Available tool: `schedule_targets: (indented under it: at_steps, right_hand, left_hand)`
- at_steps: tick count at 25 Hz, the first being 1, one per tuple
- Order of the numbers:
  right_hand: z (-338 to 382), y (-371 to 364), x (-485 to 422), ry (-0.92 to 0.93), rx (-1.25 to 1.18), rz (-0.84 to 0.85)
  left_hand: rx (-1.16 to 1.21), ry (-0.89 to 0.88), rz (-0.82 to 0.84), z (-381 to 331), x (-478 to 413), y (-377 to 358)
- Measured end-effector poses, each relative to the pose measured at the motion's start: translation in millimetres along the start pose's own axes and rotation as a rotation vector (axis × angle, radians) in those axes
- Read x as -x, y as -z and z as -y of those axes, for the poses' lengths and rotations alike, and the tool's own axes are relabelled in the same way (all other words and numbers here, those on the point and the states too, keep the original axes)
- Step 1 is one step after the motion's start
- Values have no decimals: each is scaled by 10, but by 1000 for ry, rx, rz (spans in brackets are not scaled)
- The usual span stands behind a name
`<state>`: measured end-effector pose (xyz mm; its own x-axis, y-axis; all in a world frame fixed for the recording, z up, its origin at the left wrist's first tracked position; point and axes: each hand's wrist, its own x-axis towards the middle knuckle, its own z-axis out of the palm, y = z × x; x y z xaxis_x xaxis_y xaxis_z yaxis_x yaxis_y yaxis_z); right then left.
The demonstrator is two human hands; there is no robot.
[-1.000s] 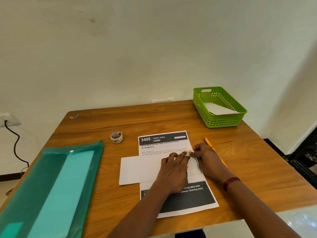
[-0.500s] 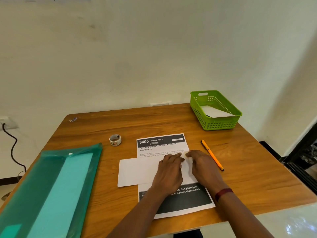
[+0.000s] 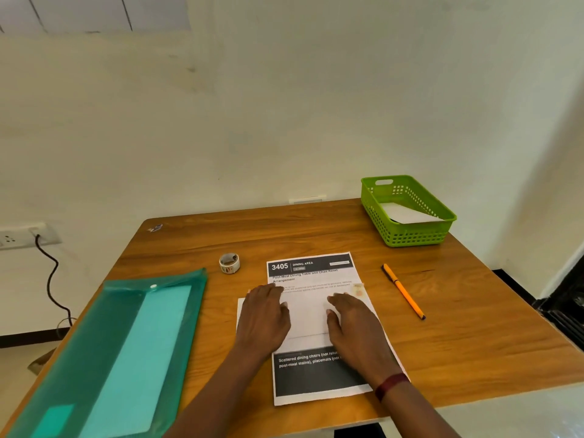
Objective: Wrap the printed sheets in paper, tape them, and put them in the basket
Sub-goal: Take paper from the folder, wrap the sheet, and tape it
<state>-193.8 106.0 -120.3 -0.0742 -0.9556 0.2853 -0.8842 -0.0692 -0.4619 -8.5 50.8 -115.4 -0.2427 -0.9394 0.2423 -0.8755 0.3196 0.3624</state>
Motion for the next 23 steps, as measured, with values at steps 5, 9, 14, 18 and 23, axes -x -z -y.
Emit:
schedule_targets:
  at_steps: [5, 9, 14, 18, 23]
  right_hand:
    - [-227, 35, -188, -111, 190, -70]
    - [-414, 64, -327, -140, 337, -39]
    - [-601, 66, -327, -56, 405, 11]
    - [-687, 149, -299, 3, 447, 39]
    - [-734, 167, -259, 12, 489, 86]
  left_hand:
    - [-100, -31, 85, 87, 107, -74]
    - [-136, -74, 106, -21, 66, -127]
    - [-67, -267, 121, -459, -11, -274]
    - [-84, -281, 181, -841, -172, -497]
    - [-189, -219, 227, -923, -263, -668]
